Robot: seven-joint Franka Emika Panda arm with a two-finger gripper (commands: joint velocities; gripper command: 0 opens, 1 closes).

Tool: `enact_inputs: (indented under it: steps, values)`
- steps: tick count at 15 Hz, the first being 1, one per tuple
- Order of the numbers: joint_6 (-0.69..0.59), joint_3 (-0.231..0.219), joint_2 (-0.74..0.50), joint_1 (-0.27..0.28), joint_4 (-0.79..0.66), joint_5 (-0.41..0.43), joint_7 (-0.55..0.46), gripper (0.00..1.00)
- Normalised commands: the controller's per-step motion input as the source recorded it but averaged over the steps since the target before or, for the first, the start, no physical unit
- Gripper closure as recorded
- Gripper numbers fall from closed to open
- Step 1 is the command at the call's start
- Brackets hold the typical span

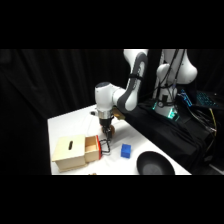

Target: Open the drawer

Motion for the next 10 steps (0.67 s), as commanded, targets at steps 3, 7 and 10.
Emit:
enact_inputs:
  steps: [3,7,10]
  values:
    - [-0.1,-0.025,-0.35,0.017,-0.3,0.019,-0.13,0.0]
    - [-0.14,-0.062,-0.38,0.039,-0.23,-0.02,-0.1,0.0]
    - [-0.21,-0.103,-0.44,0.056,-0.19,-0.075,-0.08,0.0]
